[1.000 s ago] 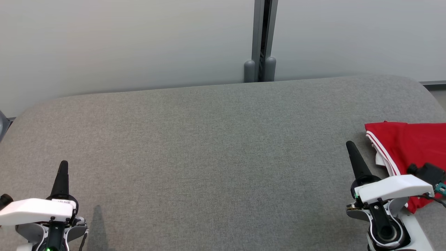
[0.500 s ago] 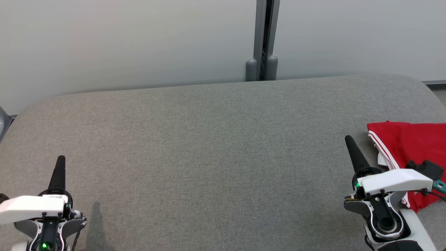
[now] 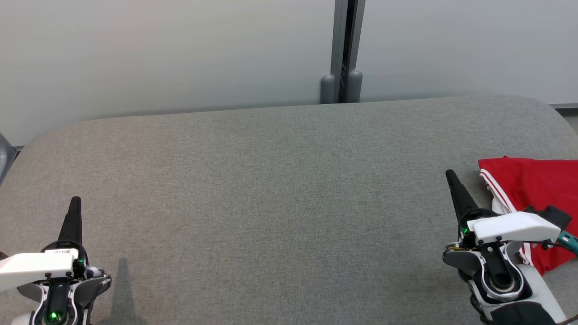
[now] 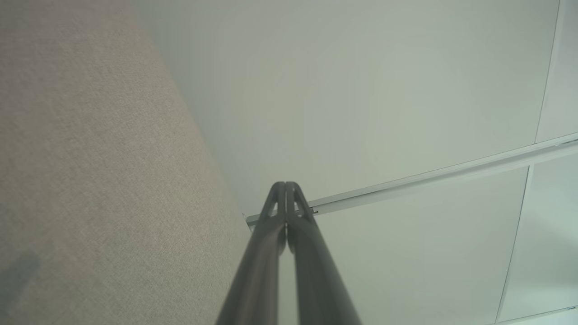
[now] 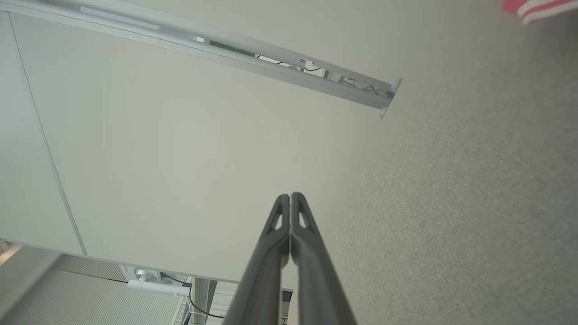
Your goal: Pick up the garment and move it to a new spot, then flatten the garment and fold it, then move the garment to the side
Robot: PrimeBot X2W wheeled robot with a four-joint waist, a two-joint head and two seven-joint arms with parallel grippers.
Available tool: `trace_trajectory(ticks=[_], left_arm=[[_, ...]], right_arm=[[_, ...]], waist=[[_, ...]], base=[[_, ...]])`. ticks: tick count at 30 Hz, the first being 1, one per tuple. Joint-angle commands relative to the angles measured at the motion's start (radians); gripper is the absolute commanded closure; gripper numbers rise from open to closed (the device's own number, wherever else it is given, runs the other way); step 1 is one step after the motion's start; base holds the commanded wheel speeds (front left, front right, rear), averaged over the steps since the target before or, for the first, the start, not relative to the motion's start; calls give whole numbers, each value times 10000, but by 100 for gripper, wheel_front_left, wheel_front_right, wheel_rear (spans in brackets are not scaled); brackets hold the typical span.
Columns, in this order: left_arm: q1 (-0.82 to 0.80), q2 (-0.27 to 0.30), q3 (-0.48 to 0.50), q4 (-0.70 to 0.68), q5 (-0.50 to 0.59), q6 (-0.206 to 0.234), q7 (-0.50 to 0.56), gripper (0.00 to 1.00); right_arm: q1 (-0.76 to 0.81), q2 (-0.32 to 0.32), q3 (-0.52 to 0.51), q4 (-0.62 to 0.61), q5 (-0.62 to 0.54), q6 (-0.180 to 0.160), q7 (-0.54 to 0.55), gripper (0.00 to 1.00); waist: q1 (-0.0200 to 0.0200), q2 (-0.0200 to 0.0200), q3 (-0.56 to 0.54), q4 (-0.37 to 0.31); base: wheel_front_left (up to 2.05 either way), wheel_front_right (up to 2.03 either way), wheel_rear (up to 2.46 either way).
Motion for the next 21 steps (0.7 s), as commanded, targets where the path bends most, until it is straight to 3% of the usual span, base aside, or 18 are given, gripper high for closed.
trace_trajectory(ticks=[1,21], left_arm=[[-284,12,128,5,-144,-103,70,100],[-569,-349,740,307,-1148,-467,506,100]], right_arm=[[-197,-84,16,42,242,4,23,100],[-642,-93,132,573,1776,2,49,100]], waist=[[-1,-1,4,5],[-1,-1,75,81]], base=[[0,0,0],[0,0,0]])
